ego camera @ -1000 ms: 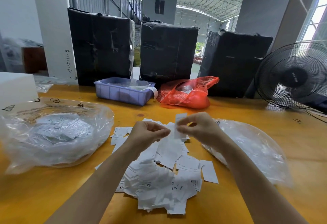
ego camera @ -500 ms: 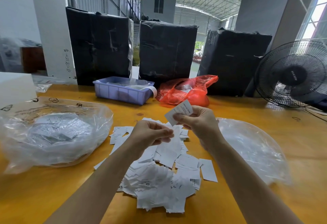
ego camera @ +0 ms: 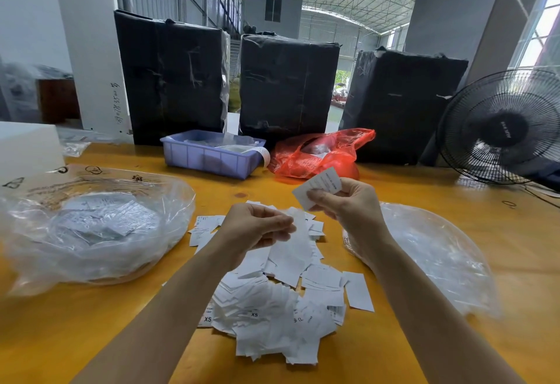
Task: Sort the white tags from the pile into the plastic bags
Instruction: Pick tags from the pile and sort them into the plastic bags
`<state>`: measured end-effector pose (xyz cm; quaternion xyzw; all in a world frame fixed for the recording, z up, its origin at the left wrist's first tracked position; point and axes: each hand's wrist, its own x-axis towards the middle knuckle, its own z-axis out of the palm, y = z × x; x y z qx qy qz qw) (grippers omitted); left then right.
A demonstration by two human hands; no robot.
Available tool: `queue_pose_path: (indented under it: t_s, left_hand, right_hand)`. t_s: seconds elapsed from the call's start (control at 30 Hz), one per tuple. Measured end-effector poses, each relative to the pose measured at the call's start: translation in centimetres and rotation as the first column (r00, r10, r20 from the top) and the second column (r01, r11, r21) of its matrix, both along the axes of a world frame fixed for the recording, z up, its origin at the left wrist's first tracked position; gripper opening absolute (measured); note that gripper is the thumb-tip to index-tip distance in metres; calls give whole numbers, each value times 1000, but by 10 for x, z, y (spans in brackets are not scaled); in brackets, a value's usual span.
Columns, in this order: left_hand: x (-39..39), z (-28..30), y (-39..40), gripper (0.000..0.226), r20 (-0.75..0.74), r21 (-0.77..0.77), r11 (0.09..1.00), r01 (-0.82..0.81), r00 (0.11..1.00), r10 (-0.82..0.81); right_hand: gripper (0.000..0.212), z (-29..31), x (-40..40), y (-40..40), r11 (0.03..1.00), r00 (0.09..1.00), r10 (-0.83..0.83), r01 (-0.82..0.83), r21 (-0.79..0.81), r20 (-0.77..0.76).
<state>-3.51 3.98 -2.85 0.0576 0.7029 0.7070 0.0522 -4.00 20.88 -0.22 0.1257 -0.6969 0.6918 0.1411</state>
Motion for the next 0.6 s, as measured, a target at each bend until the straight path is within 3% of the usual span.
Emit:
queue_pose_path:
  t_s: [0.2, 0.4, 0.6]
  left_hand:
    - [0, -2, 1, 6, -27, -49, 999, 1, 1000, -3]
    - [-1, -2, 2, 5, -44, -78, 997, 23, 999, -27]
    - [-1, -1, 1, 6, -43, -74, 997, 32, 998, -35]
  right_hand:
    - [14, 1, 2, -5, 997, 999, 30, -27, 74, -42]
    - [21, -5, 0, -6, 980, 994, -29, 49, 195, -106]
    - [12, -4, 1, -2, 982, 999, 35, -32, 189, -17]
